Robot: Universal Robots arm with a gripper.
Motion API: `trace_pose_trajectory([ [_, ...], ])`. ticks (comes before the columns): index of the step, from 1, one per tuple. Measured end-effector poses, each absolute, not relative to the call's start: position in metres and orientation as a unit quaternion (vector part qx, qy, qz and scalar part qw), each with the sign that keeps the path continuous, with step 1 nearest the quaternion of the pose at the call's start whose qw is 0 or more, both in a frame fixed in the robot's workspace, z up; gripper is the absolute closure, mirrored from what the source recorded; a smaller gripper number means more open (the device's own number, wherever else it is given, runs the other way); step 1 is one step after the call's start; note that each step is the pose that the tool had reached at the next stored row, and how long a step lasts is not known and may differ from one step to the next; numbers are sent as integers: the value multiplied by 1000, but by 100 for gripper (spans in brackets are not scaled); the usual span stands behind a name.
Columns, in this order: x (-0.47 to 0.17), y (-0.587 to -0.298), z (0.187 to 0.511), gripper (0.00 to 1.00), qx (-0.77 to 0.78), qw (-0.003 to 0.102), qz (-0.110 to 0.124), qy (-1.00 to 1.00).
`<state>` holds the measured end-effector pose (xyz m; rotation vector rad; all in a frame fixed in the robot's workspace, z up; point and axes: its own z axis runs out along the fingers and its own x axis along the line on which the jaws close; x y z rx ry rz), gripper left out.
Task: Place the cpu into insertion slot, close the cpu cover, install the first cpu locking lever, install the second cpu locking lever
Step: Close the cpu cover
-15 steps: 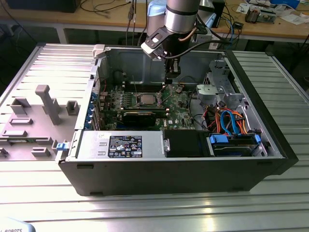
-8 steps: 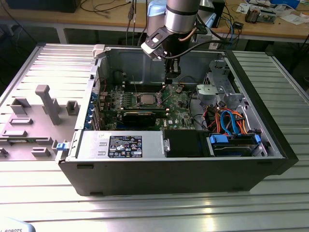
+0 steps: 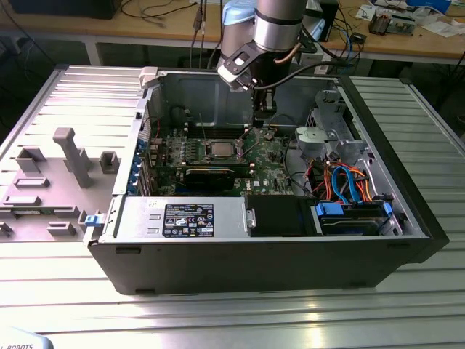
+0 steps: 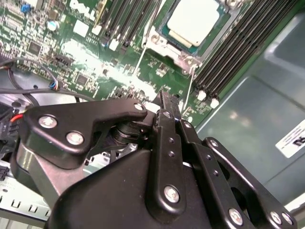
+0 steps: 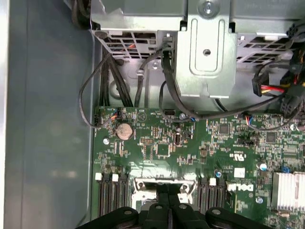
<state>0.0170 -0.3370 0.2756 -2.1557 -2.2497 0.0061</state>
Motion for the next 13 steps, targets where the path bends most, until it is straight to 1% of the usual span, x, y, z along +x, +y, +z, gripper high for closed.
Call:
trace_pose_trajectory([
  [13,25,-337,271,89,-692,12,2,-722],
])
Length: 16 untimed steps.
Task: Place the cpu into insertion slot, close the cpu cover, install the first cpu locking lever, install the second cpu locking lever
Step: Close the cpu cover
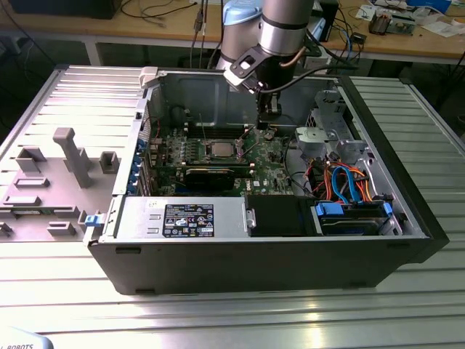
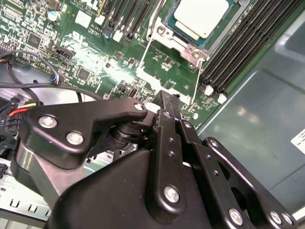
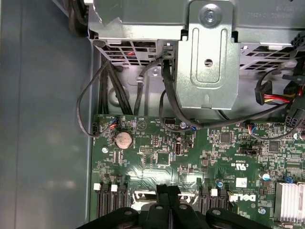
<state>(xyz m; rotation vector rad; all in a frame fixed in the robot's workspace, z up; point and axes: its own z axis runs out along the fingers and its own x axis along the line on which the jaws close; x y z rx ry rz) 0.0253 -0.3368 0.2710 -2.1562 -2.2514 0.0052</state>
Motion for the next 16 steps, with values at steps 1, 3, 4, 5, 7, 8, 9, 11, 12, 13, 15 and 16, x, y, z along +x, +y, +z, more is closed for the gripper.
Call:
trace_pose_trajectory([
  [1,27,-337,271,89,-692,12,2,-722],
  [3,29,-337,270,89,-692,12,2,-722],
  [4,30,-337,270,89,-692,12,2,-722],
  [5,33,-337,270,89,-692,12,2,-722],
  [7,34,-337,269,89,-692,12,2,-722],
  [8,35,-337,268,89,-692,12,2,-722],
  [9,35,-337,268,89,-692,12,2,-722],
  [11,35,-337,268,89,-692,12,2,-722],
  [12,35,-337,267,89,-692,12,2,-722],
  [13,36,-337,267,89,-692,12,2,-722],
  [15,36,-337,265,89,-692,12,2,-722],
  [16,36,-337,265,89,-692,12,2,-722],
])
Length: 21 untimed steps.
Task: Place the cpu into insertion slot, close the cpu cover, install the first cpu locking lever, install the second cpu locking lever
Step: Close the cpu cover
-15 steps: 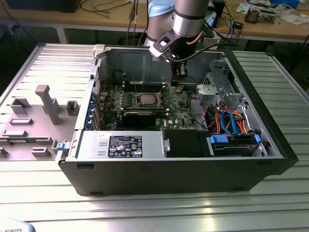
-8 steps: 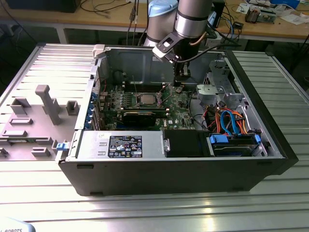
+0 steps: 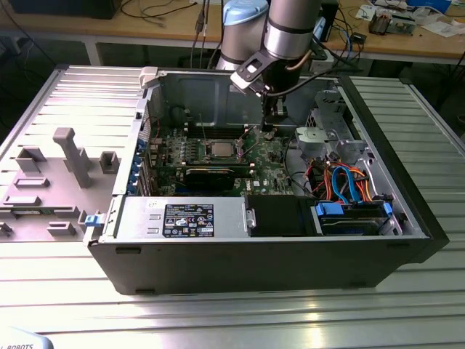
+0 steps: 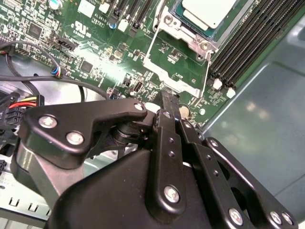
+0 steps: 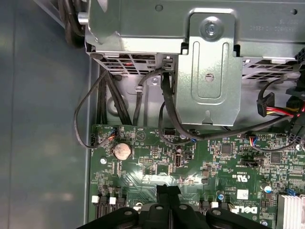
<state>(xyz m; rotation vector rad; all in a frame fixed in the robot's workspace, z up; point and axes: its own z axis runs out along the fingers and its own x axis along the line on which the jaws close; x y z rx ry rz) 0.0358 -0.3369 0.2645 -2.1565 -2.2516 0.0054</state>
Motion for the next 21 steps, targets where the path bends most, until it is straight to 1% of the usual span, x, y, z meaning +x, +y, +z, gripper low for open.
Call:
trace_pose_trajectory([
  [11,38,-337,249,89,-691,12,1,-722],
  [21,28,-337,248,89,-691,11,1,-722],
])
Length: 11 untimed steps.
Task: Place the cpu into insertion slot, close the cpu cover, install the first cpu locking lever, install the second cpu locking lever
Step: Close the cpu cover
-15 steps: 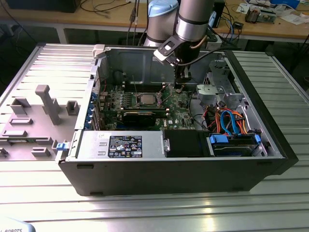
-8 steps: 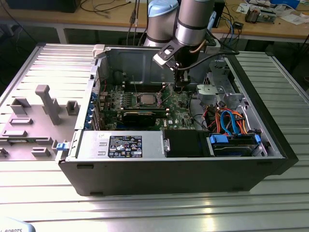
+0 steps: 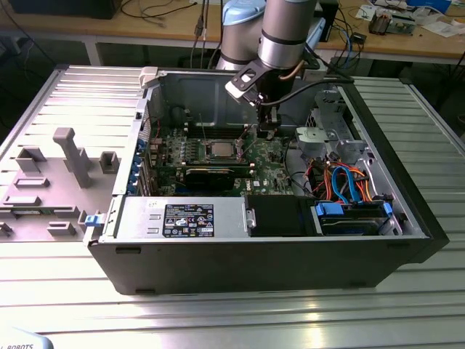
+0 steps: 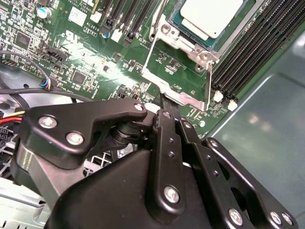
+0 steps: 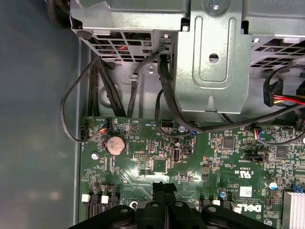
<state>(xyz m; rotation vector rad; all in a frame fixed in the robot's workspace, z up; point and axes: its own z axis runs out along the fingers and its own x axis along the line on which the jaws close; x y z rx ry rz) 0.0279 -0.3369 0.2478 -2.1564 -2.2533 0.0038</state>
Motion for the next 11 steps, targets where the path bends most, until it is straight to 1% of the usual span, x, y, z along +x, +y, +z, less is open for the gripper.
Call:
trace_pose_trajectory([
  [11,26,-337,248,89,-691,11,1,-722],
])
